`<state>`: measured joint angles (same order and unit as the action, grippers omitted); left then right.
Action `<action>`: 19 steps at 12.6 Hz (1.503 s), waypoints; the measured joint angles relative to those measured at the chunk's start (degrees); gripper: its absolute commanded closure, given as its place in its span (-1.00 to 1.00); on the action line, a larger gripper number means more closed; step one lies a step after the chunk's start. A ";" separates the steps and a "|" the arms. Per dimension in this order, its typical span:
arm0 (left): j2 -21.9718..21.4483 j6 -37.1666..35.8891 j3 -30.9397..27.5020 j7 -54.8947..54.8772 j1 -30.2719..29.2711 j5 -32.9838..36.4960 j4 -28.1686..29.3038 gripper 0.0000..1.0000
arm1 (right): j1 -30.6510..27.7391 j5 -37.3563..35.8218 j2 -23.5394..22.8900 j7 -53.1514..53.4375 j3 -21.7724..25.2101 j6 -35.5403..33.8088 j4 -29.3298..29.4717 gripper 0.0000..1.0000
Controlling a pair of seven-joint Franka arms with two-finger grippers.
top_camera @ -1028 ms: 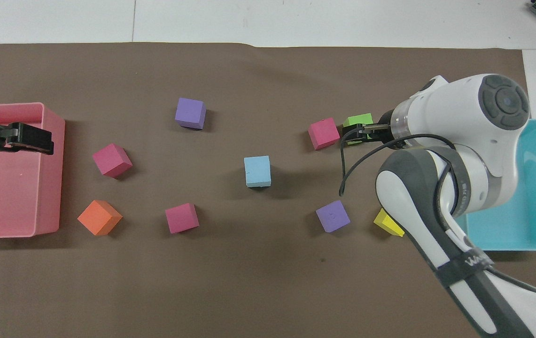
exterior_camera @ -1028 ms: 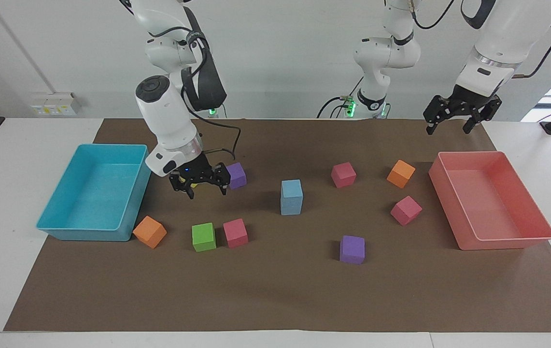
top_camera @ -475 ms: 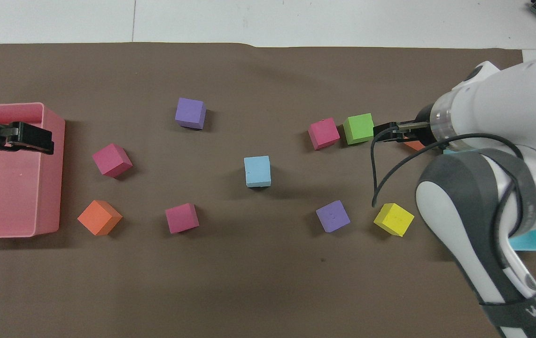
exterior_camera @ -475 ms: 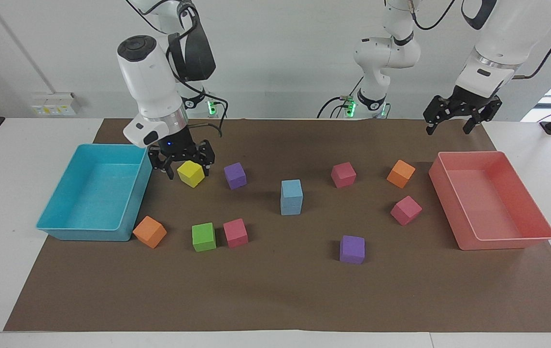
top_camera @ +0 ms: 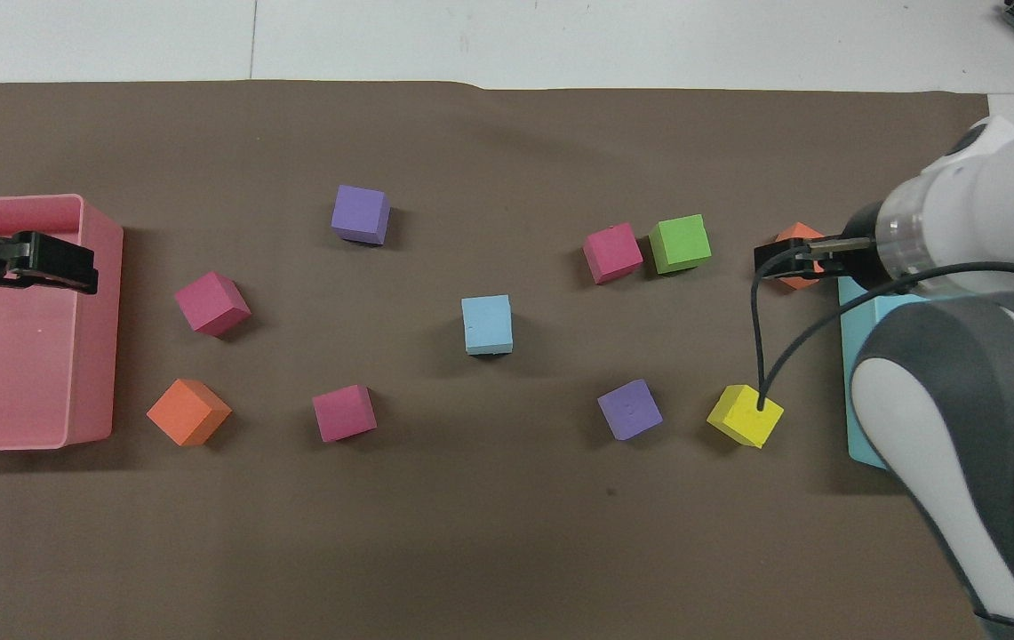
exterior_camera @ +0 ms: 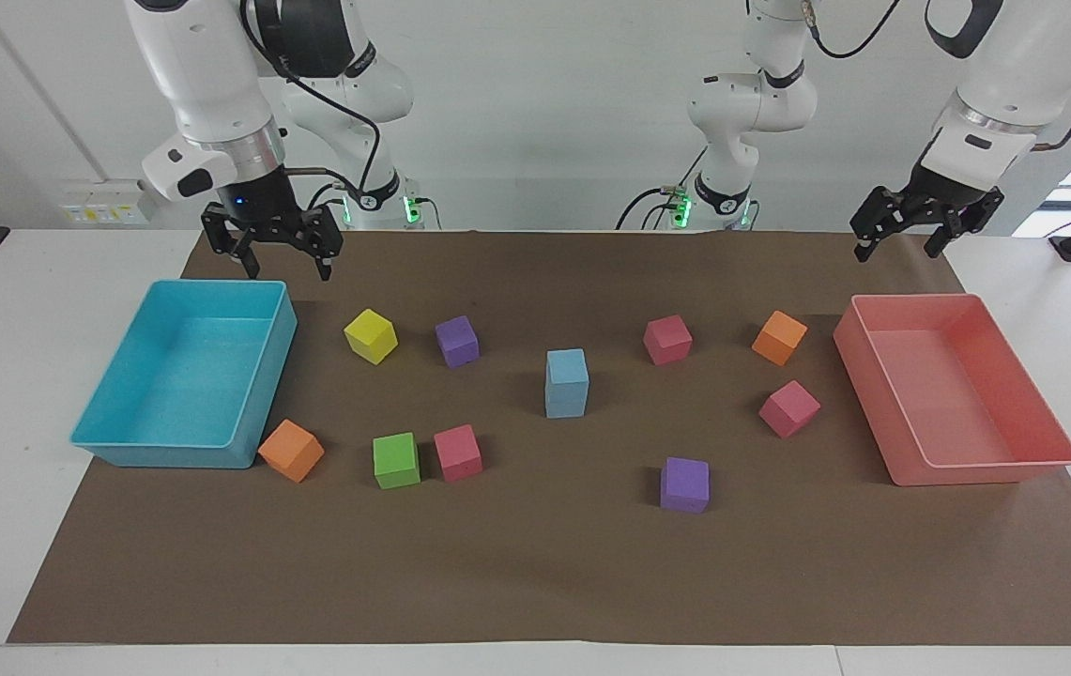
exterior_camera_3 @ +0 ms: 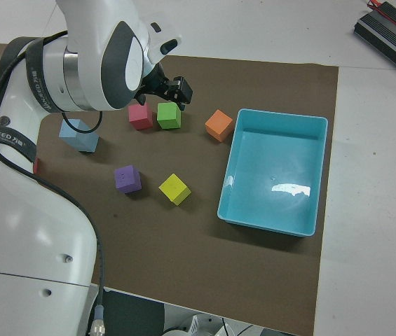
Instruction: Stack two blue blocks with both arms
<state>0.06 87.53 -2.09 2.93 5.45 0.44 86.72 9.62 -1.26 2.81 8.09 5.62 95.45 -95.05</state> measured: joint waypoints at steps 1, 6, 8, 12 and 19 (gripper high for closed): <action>-0.23 -0.33 0.13 -1.48 0.00 0.00 0.24 -1.00 | -1.02 0.00 0.02 -0.07 -0.03 -2.87 1.89 -1.00; -1.29 -2.05 0.02 -4.73 -0.02 -0.32 0.99 -1.00 | -6.67 0.00 0.41 -4.18 -1.51 -10.57 6.63 -1.00; -1.53 -2.07 -0.02 -4.87 -0.12 -0.86 1.16 -1.00 | -7.28 0.08 1.20 -5.02 -1.61 -11.27 6.36 -1.00; -1.56 -2.00 -0.02 -4.93 -0.20 -1.15 1.24 -1.00 | -7.06 0.08 1.73 -5.12 -2.55 -11.40 6.40 -1.00; -1.56 -2.00 0.00 -5.19 -0.22 -1.19 1.26 -1.00 | -6.99 0.15 2.21 -6.58 -3.78 -11.81 6.40 -1.00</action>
<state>-1.51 85.53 -2.09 -2.25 5.23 -0.76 87.98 2.64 -1.11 5.02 1.51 1.84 83.65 -88.65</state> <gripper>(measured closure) 0.000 0.000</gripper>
